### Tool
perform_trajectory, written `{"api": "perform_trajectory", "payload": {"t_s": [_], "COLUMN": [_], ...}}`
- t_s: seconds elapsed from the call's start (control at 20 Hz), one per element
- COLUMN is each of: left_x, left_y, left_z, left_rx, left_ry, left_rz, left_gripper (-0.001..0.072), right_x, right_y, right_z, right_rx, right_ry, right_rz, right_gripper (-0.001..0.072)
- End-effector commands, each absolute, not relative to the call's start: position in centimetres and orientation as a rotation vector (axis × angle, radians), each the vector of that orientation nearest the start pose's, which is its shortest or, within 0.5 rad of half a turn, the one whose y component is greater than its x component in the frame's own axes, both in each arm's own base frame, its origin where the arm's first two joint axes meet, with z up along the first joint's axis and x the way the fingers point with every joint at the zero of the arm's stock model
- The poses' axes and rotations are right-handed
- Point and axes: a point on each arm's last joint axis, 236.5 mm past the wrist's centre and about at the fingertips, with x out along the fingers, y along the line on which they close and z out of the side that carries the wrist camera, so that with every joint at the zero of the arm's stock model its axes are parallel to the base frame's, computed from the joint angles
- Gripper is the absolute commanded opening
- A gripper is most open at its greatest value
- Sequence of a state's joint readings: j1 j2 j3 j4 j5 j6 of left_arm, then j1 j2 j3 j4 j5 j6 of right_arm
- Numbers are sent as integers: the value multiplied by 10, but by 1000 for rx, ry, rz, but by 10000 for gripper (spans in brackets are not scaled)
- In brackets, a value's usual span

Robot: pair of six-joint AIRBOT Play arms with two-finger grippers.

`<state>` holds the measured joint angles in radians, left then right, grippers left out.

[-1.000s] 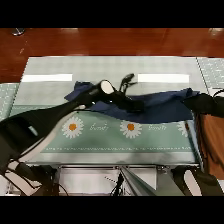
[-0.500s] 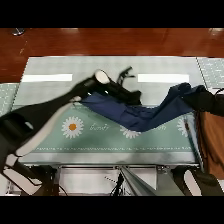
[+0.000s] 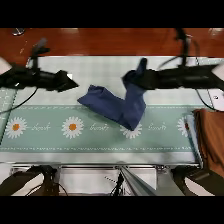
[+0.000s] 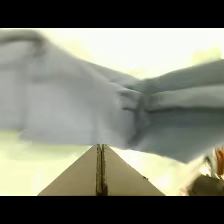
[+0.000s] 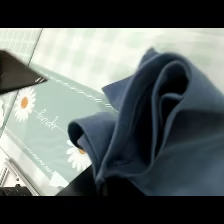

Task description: Fold the shirts.

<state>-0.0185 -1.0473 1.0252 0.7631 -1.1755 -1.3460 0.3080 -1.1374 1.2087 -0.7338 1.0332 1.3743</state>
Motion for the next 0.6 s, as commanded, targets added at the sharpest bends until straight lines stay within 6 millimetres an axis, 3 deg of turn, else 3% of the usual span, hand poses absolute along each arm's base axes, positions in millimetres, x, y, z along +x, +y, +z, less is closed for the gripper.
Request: {"api": "perform_trajectory", "payload": {"t_s": [0.0,0.1,0.2,0.4,0.45,0.5,0.55], "left_x": [287,257,239,225,227,231,235], "left_y": [-125,-128,-129,-130,-129,-127,-125], "left_z": [105,93,78,53,51,51,52], "left_rx": [-520,-554,-605,-660,-664,-668,-672], "left_ry": [893,885,890,939,937,922,904], "left_rz": [-462,-454,-428,-398,-391,-380,-369], "left_gripper": [24,24,24,24,24,24,24], "right_x": [375,392,405,413,413,405,398], "right_y": [357,387,408,435,439,443,440], "right_z": [121,87,54,16,13,12,12], "right_rx": [390,401,448,495,526,541,497], "right_ry": [1031,1102,1174,1260,1278,1306,1317], "right_rz": [916,916,900,889,885,904,937], "right_gripper": [18,19,19,24,161,598,632]}}
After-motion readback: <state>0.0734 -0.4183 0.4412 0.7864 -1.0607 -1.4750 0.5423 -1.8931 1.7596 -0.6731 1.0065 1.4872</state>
